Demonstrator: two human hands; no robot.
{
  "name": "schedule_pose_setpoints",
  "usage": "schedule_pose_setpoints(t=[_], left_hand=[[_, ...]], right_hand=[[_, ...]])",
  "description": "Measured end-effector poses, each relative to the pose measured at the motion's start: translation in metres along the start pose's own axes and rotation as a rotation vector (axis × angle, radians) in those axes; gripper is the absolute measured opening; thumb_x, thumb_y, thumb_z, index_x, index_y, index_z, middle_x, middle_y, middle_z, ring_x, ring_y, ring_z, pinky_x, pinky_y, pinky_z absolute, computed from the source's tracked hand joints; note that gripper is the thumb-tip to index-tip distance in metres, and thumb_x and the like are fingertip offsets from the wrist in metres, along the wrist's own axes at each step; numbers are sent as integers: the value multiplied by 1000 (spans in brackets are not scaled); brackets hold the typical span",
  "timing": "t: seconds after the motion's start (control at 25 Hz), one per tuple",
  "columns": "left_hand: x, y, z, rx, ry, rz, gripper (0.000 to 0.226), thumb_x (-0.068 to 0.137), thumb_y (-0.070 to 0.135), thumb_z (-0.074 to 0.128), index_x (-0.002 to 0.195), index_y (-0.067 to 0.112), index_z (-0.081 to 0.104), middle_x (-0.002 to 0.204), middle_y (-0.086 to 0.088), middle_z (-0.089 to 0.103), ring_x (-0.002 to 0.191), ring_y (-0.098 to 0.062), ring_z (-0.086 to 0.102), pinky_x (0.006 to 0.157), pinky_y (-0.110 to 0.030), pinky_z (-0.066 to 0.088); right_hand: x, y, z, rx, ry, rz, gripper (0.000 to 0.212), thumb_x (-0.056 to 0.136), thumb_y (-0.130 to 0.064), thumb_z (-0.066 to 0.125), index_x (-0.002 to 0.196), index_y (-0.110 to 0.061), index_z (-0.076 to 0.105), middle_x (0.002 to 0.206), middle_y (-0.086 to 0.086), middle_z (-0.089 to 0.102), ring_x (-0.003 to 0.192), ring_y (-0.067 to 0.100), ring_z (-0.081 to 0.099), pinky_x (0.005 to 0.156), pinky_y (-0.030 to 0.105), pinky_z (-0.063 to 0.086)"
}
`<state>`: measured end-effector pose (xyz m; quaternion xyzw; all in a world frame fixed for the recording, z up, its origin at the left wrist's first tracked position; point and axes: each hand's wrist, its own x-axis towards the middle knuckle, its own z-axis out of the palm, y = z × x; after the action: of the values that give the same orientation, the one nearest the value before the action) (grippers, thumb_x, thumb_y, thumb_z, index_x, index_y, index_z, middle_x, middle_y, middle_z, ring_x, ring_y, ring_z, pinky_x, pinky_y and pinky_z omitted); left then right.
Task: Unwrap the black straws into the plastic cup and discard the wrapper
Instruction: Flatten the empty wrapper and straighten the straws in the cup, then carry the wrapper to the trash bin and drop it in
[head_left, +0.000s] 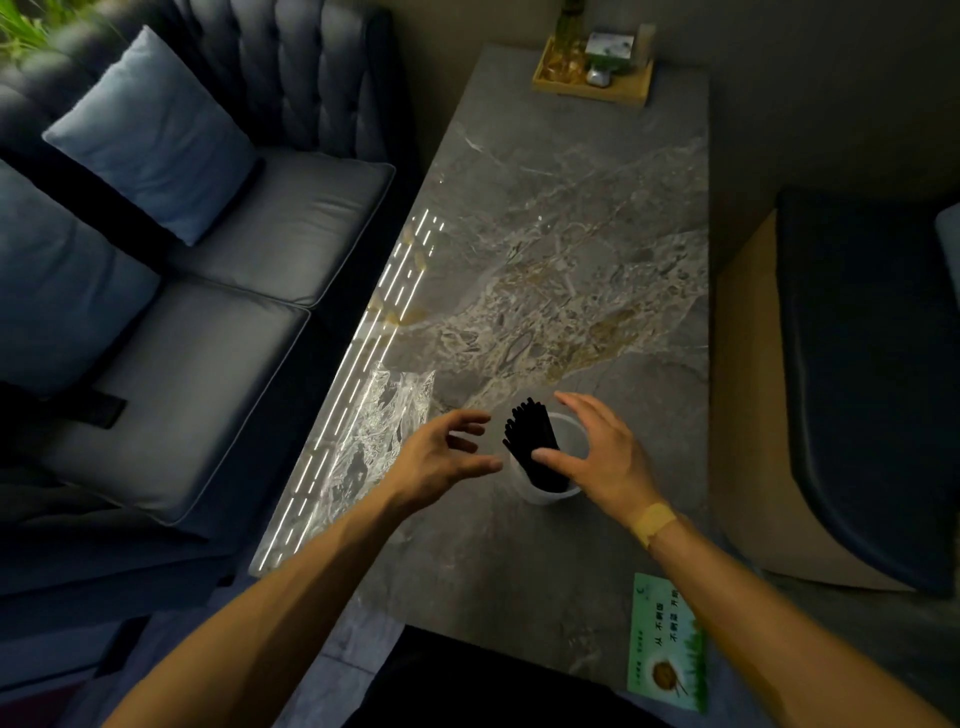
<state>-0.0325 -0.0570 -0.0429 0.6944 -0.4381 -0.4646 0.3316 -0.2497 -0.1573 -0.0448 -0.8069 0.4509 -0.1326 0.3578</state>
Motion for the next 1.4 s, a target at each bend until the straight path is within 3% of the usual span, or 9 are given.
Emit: schedule_pose_setpoints(t=[0.2,0.36,0.56,0.64,0.8,0.92,1.08,1.24,1.4], left_hand=[[-22,-27,-56,248,25,-74,37,85,36,71,119,24,65,112,5,66,98,-10,66,85,-29,56],[-42,-70,-117,544,-67,-109,38,86,38,68,120,21,65,118,-1,66,103,-18,64,92,-37,53],[-52,-125,-180,871,-233,-134,45,84,47,64,125,27,61,122,-4,61,108,-21,60,90,-35,50],[-43,-138,-195,944,-293,-152,48,82,54,63,125,31,59,122,-2,59,109,-21,59,88,-35,49],[-11,-143,-205,1051,-375,-176,63,73,70,57,125,34,57,122,0,60,109,-23,59,89,-37,49],[18,-138,-192,898,-440,-247,67,75,70,53,124,25,61,123,-5,63,106,-24,60,88,-35,48],[40,-139,-171,678,-299,-348,55,83,55,59,124,19,60,123,-8,64,95,-20,56,81,-31,45],[40,-143,-157,503,-209,-405,49,82,36,68,125,15,58,123,-10,63,104,-23,59,82,-29,45],[29,-149,-146,165,-97,-523,46,79,16,72,122,14,55,112,-11,64,98,-25,63,81,-31,53]], right_hand=[[-14,-51,-6,-223,280,-324,38,84,-43,67,110,-16,68,111,5,69,103,26,61,84,37,54],[-28,-102,35,-380,150,-484,31,86,-44,63,100,-18,71,98,2,72,91,25,65,74,42,54],[-29,-130,115,-605,-348,-136,49,91,-60,42,122,-25,58,119,1,64,111,25,57,90,43,47],[-20,-133,135,-645,-416,6,52,92,-61,39,120,-22,59,119,5,64,110,27,58,90,44,48],[3,-126,153,-617,-385,213,61,92,-63,33,117,-14,60,117,10,65,106,29,61,85,40,49],[20,-116,162,-458,-350,355,59,92,-61,38,119,-13,59,120,13,66,107,31,61,83,38,47],[40,-106,172,-160,-326,557,57,84,-59,57,124,-19,55,124,11,64,111,31,60,91,37,47],[51,-101,187,-93,-313,585,30,80,-40,67,99,-17,64,110,9,69,99,27,63,90,38,51],[50,-98,192,27,-271,604,11,81,-22,69,90,-18,68,103,7,72,95,23,66,89,39,54]])
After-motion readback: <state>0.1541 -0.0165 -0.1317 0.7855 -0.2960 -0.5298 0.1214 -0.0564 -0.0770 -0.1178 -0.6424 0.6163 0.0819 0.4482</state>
